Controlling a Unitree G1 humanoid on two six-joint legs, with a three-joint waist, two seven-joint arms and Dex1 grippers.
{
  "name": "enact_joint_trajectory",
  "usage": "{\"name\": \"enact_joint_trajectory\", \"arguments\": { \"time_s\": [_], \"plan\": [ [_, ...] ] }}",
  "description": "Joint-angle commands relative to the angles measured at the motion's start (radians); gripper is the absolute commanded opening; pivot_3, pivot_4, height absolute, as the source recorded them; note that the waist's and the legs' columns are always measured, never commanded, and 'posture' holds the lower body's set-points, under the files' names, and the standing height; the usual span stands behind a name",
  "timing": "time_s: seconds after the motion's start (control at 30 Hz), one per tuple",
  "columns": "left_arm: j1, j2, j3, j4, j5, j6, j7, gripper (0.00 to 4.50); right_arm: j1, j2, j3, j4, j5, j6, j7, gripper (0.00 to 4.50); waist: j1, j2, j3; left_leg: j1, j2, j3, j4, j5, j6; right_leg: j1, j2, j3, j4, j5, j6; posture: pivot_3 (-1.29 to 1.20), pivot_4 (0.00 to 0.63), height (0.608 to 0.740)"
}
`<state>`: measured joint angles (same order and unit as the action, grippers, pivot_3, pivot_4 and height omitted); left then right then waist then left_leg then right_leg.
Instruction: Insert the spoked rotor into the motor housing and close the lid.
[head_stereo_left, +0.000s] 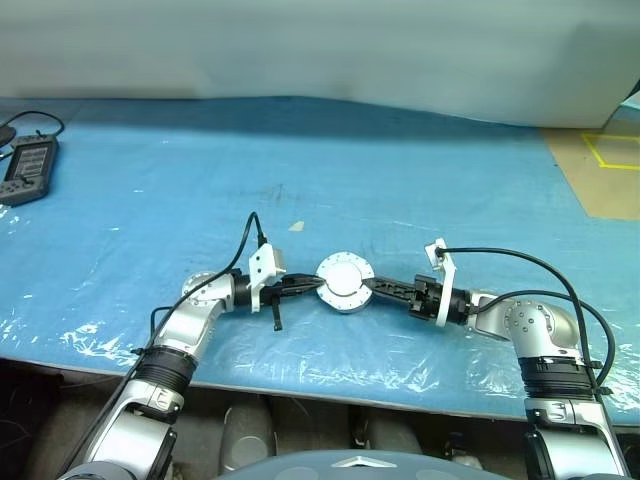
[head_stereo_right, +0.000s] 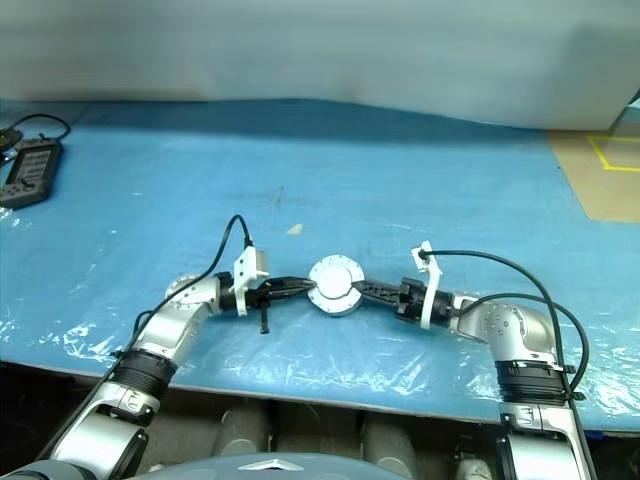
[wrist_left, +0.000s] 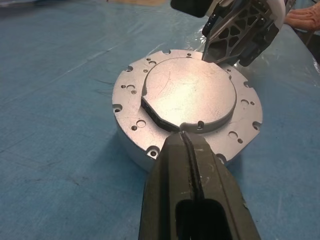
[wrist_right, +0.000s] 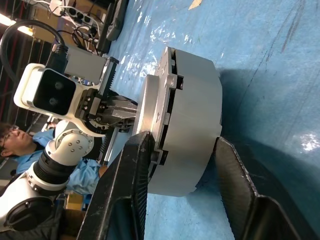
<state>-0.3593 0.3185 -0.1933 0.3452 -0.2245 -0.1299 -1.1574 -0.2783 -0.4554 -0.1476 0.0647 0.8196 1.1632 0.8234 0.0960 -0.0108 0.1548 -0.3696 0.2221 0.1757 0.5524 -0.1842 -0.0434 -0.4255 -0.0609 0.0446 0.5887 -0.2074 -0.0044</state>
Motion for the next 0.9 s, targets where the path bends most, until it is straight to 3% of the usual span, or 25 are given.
{"name": "enact_joint_trajectory", "arguments": {
  "time_s": [0.03,0.27,0.5,0.63,0.73,0.9],
  "plan": [
    [-0.004,-0.002,-0.012,0.013,0.01,-0.008,-0.005,0.0,0.004,0.001,0.006,-0.018,0.005,-0.013,0.009,1.19,0.0,0.0,0.0,0.0,0.0,0.0,0.0,0.0,0.0,0.0,0.0,0.0,0.0,0.0,0.0,0.0,0.15,0.74],
    [0.003,-0.025,0.024,-0.01,-0.02,0.071,0.06,0.0,-0.004,0.009,-0.006,-0.013,0.011,-0.017,-0.006,1.1,0.0,0.0,0.0,0.001,0.0,0.0,0.001,0.0,0.0,0.001,0.0,0.0,0.0,0.0,0.0,0.0,0.15,0.74],
    [0.012,-0.02,0.067,-0.049,-0.102,0.329,0.11,0.0,-0.046,0.042,-0.06,0.035,0.028,-0.021,-0.052,1.1,-0.001,0.0,0.0,0.001,0.0,0.0,0.001,0.0,0.0,0.001,0.0,0.0,0.001,0.0,0.0,0.0,0.15,0.74],
    [0.013,-0.045,0.131,-0.012,-0.156,0.272,0.104,0.0,-0.074,0.069,-0.102,0.066,0.043,-0.024,-0.091,1.1,-0.003,0.0,0.0,0.001,0.0,0.0,0.001,0.0,0.0,0.001,0.0,0.0,0.001,0.0,0.0,0.0,0.15,0.74],
    [0.004,-0.076,0.188,0.016,-0.199,0.32,0.152,0.54,-0.109,0.098,-0.154,0.106,0.061,-0.037,-0.135,1.1,-0.002,0.0,0.0,0.0,0.0,0.0,0.001,0.0,0.0,0.0,0.0,0.0,0.0,0.0,0.0,0.0,0.15,0.74],
    [-0.011,-0.112,0.27,-0.008,-0.315,0.439,0.171,2.26,-0.169,0.131,-0.244,0.171,0.098,-0.041,-0.197,1.1,-0.002,0.001,0.001,-0.003,0.0,0.0,0.0,0.0,0.0,-0.002,0.0,0.0,0.0,0.0,0.0,0.0,0.15,0.74]
  ]
}}
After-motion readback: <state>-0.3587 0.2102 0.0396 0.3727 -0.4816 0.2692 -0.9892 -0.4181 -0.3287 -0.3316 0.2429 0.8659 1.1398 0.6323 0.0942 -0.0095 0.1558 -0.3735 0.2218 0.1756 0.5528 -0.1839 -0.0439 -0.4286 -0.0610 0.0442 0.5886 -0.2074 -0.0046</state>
